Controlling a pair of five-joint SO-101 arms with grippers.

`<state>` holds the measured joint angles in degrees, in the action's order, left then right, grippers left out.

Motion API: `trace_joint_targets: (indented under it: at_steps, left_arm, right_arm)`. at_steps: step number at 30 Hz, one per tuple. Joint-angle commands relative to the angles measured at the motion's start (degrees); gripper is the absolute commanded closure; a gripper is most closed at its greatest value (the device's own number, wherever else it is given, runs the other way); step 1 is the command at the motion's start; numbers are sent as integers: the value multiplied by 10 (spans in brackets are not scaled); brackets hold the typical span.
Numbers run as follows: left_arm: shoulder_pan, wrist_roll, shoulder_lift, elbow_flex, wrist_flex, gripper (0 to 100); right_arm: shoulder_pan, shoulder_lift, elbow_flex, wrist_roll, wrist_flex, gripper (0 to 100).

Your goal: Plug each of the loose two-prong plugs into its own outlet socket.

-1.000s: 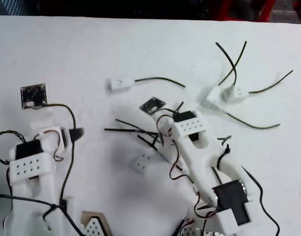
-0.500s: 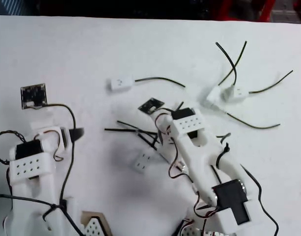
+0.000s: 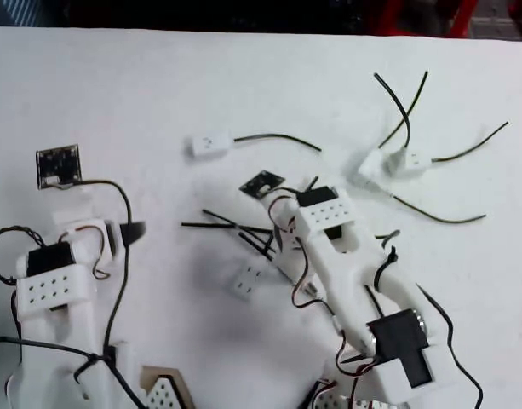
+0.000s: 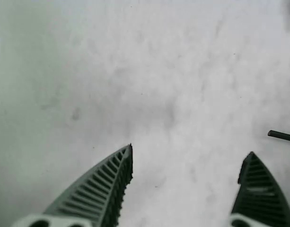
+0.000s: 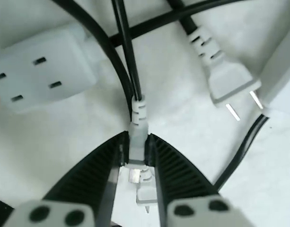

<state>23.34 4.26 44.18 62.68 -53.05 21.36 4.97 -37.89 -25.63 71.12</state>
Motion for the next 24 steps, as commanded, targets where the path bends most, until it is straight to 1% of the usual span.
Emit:
trace_joint_targets:
  at_steps: [1,4,7,10,12,14,18,22,24]
  left_arm:
    - [-7,3,14,-4,11,653]
    - [-14,3,14,-4,11,653]
    - [-29,1,14,-4,11,653]
    - [-32,0,14,-4,11,653]
    - [-38,-1,14,-4,11,653]
    - [-51,-1,16,-4,11,653]
    - [-67,-8,17,-12,11,653]
    - [-78,-78,18,-47,7,653]
    - [-94,-119,18,-68,8,653]
  right_arm:
    - [7,16,23,-16,19,982]
    - [7,59,44,-18,54,982]
    - [7,138,57,-14,84,981]
    - [14,228,56,11,87,981]
    - [28,276,55,30,87,981]
    - [51,316,46,64,77,981]
    - [115,375,-19,127,0,981]
    - [151,423,-94,172,-106,981]
    - [165,447,-120,185,-154,981]
